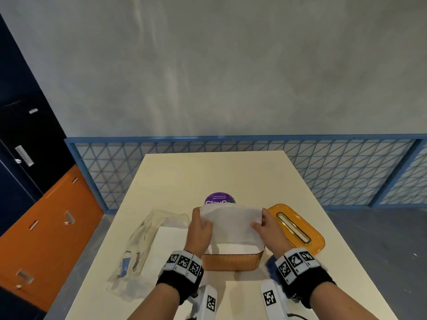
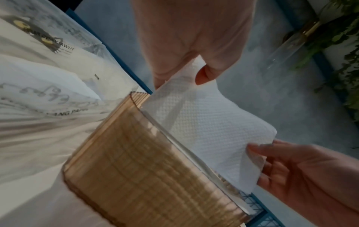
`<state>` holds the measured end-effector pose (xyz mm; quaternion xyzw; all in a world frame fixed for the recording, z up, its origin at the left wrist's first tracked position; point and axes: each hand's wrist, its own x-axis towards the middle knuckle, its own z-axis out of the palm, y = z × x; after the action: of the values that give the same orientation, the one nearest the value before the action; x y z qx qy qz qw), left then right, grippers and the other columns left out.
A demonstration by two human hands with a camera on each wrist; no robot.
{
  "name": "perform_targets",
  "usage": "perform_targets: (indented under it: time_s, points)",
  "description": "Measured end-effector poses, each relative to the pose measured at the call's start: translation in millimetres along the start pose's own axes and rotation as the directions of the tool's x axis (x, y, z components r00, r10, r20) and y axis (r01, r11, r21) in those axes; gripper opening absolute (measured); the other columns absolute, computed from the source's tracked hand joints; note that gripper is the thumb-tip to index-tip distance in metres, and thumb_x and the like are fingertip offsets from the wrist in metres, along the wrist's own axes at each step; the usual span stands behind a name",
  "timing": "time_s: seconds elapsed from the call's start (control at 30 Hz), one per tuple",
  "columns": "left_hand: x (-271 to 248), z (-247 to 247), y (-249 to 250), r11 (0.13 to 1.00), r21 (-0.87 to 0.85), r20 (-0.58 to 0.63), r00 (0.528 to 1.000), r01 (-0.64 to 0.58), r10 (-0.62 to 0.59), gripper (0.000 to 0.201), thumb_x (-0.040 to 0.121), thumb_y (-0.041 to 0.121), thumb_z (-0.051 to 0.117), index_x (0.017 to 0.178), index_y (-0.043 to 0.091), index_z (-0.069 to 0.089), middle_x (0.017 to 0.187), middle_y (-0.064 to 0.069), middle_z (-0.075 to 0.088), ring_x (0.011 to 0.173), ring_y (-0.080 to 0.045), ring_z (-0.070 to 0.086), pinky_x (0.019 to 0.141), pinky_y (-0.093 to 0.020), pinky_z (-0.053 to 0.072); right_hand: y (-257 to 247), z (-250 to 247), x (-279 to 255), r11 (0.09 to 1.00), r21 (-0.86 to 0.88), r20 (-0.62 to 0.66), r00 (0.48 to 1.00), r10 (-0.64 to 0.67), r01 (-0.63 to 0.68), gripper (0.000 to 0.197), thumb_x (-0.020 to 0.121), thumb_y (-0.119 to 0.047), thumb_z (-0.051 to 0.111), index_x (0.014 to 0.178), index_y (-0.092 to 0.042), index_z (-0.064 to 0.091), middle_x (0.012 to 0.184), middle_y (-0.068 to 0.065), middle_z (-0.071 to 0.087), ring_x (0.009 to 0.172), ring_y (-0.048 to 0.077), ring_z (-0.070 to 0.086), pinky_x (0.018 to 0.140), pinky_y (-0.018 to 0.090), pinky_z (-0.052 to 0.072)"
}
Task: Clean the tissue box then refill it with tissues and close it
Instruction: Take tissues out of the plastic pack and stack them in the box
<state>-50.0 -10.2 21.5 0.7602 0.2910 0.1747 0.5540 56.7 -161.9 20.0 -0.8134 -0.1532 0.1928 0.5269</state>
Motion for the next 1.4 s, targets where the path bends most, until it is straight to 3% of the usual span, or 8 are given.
perform_targets:
  time_s: [0.27, 0.37, 0.57, 0.67, 0.77, 0.93, 1.13, 1.4]
  points:
    - [16, 2, 1, 0.999, -0.010, -0.104, 0.994, 0.043, -0.043, 0.045, 0.094, -0.001, 0.043, 0.136, 0.007, 0.029, 0.115, -0.010, 0.054, 0.098, -0.023, 0.052, 0.084, -0.027, 0.042, -6, -2, 16, 0.990, -0.007, 0.010, 0.990, 0.138, -0.138, 0.026, 0.091, -0.004, 0.052, 0.116, -0.009, 0.049, 0.113, 0.012, 0.063, 0.098, 0.025, 0.061, 0.087, 0.039, 0.053]
    - [25, 5, -15, 0.970, 0.168, -0.042, 0.985, 0.175, -0.170, 0.062, 0.092, 0.001, 0.046, 0.146, 0.013, 0.017, 0.125, -0.022, 0.057, 0.110, -0.033, 0.057, 0.097, -0.037, 0.045, 5, 3, 21, 0.964, -0.174, 0.000, 0.979, 0.202, -0.199, 0.034, 0.089, -0.002, 0.052, 0.123, -0.003, 0.048, 0.119, 0.016, 0.063, 0.099, 0.026, 0.060, 0.083, 0.032, 0.049]
    - [27, 11, -21, 0.839, 0.505, -0.028, 0.976, 0.201, -0.217, 0.069, 0.095, 0.010, 0.044, 0.150, 0.026, 0.005, 0.121, -0.008, 0.061, 0.113, -0.026, 0.055, 0.106, -0.043, 0.031, 18, 14, 22, 0.917, -0.367, -0.066, 0.988, 0.142, -0.157, 0.042, 0.090, 0.001, 0.050, 0.131, -0.007, 0.044, 0.112, 0.017, 0.062, 0.100, 0.028, 0.060, 0.069, 0.024, 0.039]
    - [33, 11, -24, 0.821, 0.547, -0.003, 0.981, 0.162, -0.191, 0.069, 0.094, 0.009, 0.043, 0.150, 0.027, 0.007, 0.124, -0.007, 0.060, 0.117, -0.026, 0.053, 0.105, -0.042, 0.030, 19, 18, 21, 0.895, -0.435, -0.072, 0.994, 0.078, -0.101, 0.047, 0.090, 0.002, 0.050, 0.135, -0.006, 0.039, 0.101, 0.014, 0.059, 0.092, 0.026, 0.058, 0.075, 0.028, 0.045]
    - [33, 12, -24, 0.795, 0.598, 0.029, 0.989, 0.099, -0.145, 0.068, 0.093, 0.010, 0.045, 0.150, 0.025, 0.011, 0.132, -0.005, 0.051, 0.124, -0.024, 0.046, 0.102, -0.041, 0.032, 16, 20, 14, 0.811, -0.584, -0.024, 1.000, 0.009, -0.021, 0.051, 0.093, -0.001, 0.048, 0.140, -0.008, 0.032, 0.123, 0.016, 0.055, 0.111, 0.026, 0.056, 0.088, 0.029, 0.046]
    - [21, -2, -18, 0.537, 0.801, 0.227, 0.964, -0.264, 0.135, 0.058, 0.092, 0.023, 0.054, 0.143, 0.033, 0.029, 0.148, 0.002, 0.027, 0.134, -0.019, 0.029, 0.102, -0.040, 0.030, 8, 11, 2, 0.560, -0.775, 0.135, 0.943, -0.304, 0.292, 0.051, 0.091, -0.013, 0.055, 0.140, -0.018, 0.040, 0.139, 0.006, 0.042, 0.124, 0.023, 0.043, 0.094, 0.030, 0.042]
    - [26, -18, -11, 0.399, 0.782, 0.583, 0.788, -0.479, -0.198, 0.061, 0.091, 0.027, 0.058, 0.144, 0.038, 0.030, 0.154, 0.005, 0.023, 0.141, -0.017, 0.027, 0.109, -0.051, 0.019, 3, 0, 9, 0.439, -0.823, 0.451, 0.885, 0.117, 0.361, 0.061, 0.090, -0.030, 0.058, 0.144, -0.040, 0.030, 0.156, -0.006, 0.023, 0.144, 0.016, 0.023, 0.115, 0.056, 0.005]
    - [43, -8, -23, 0.255, 0.825, 0.564, 0.767, -0.505, -0.305, 0.072, 0.090, 0.013, 0.058, 0.144, 0.044, 0.020, 0.139, -0.004, 0.036, 0.126, -0.033, 0.043, 0.106, -0.051, 0.025, 3, 7, 13, 0.310, -0.872, 0.461, 0.847, 0.265, 0.377, 0.063, 0.097, -0.026, 0.046, 0.149, -0.040, 0.012, 0.160, 0.001, 0.010, 0.148, 0.023, 0.011, 0.114, 0.059, -0.004]
